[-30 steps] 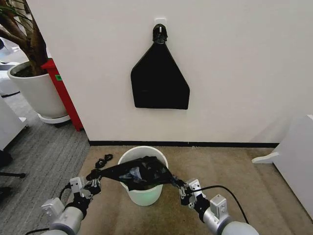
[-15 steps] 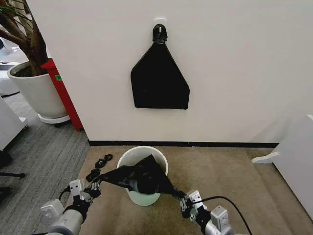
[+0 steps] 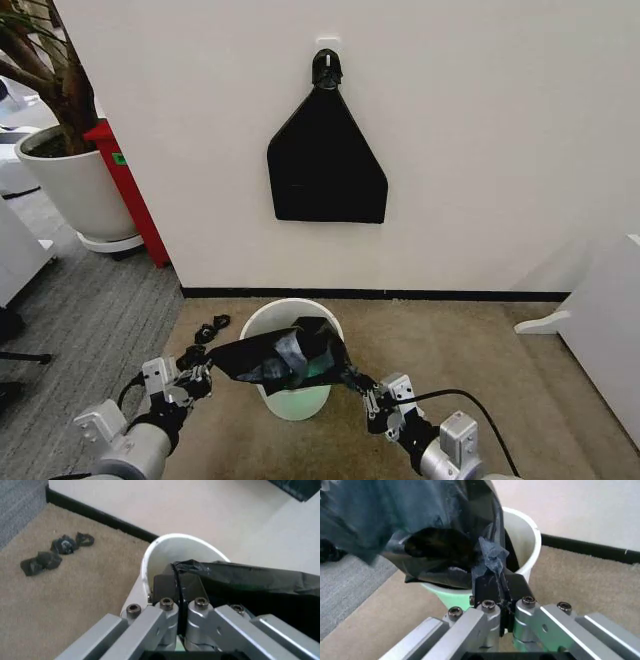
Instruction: Place the garbage bag over the trash bin.
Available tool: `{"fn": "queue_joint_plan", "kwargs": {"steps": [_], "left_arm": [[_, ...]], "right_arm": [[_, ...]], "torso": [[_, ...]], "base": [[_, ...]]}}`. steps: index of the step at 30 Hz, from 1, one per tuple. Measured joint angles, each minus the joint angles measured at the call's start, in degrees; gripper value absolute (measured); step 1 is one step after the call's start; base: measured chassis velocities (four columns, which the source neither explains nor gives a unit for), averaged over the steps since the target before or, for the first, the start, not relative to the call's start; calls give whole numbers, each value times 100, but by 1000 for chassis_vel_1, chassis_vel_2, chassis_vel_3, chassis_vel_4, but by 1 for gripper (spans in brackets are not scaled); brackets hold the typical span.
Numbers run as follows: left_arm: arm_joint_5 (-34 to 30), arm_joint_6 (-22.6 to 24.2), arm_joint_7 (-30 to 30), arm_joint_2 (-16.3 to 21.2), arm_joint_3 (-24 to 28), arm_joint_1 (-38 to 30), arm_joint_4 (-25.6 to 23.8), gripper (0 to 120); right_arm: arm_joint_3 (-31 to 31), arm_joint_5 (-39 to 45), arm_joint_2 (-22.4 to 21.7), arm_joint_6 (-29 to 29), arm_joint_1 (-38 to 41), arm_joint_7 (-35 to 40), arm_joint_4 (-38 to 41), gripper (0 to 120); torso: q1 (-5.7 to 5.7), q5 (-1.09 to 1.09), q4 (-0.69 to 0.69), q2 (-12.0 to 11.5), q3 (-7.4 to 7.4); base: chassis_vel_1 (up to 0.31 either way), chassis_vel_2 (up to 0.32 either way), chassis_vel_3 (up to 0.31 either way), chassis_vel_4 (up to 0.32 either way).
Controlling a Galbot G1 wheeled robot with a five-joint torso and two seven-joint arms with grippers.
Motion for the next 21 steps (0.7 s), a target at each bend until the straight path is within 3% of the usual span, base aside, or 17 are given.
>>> {"fn": "queue_joint_plan", "kwargs": {"steps": [10, 21], "left_arm": [[-13, 108, -131, -36, -2, 32, 33, 0], [83, -2, -156, -108, 101, -297, 908, 0]], "right_arm": [[-53, 132, 30, -109, -66, 89, -30, 0], [-389, -205, 135, 32, -80, 72, -981, 0]], "torso": [[0, 0, 0, 0, 0], [0, -1, 0, 0, 0]], "base": [[0, 0, 0, 0], [0, 0, 0, 0]]}}
